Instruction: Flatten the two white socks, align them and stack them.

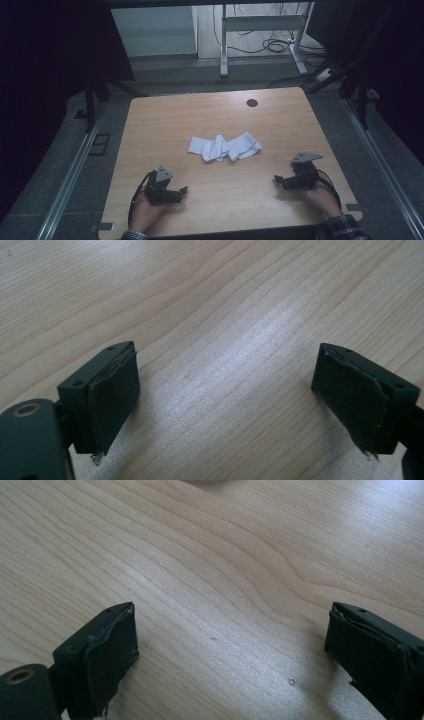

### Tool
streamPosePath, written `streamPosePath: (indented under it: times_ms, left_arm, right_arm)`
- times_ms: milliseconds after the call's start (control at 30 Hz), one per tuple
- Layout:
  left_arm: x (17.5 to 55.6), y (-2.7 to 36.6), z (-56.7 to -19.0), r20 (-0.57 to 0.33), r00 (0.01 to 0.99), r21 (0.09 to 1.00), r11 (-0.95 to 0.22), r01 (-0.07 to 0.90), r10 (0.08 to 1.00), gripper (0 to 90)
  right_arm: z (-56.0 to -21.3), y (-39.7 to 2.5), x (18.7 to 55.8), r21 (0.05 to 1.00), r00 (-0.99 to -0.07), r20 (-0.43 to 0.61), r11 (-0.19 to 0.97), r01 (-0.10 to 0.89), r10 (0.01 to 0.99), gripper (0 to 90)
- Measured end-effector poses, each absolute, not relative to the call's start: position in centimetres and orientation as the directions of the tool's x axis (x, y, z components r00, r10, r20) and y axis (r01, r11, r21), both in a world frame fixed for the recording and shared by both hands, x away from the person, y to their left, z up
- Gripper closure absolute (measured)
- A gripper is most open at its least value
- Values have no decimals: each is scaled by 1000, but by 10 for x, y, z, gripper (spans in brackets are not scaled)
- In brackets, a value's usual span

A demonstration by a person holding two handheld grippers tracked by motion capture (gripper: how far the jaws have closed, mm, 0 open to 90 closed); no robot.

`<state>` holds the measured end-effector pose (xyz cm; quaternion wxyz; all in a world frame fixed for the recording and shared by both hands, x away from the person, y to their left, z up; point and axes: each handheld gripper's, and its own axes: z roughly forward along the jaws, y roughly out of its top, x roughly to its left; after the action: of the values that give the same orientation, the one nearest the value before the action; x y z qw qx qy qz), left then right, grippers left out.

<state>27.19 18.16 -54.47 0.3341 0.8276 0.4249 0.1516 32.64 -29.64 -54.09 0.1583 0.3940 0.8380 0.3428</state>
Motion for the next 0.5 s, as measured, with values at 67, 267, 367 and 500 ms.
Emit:
streamPosePath:
  times_ms: [67,267,367,500]
  left_arm:
    - [272,182,-545,-33,594,682,-416,602,804,119]
    - [272,182,-545,-33,593,682,-416,602,804,119]
    - [272,182,-545,-32,594,682,-417,601,804,119]
    - [272,182,-545,-33,594,682,-416,601,804,119]
  right_arm:
    - [-541,-296,326,698,-640,5,456,553,769,62]
    - [-540,-296,327,691,-646,3,466,553,763,63]
    - [-539,-296,327,688,-648,-5,473,551,762,63]
    - [-535,-295,328,697,-650,-12,473,540,760,63]
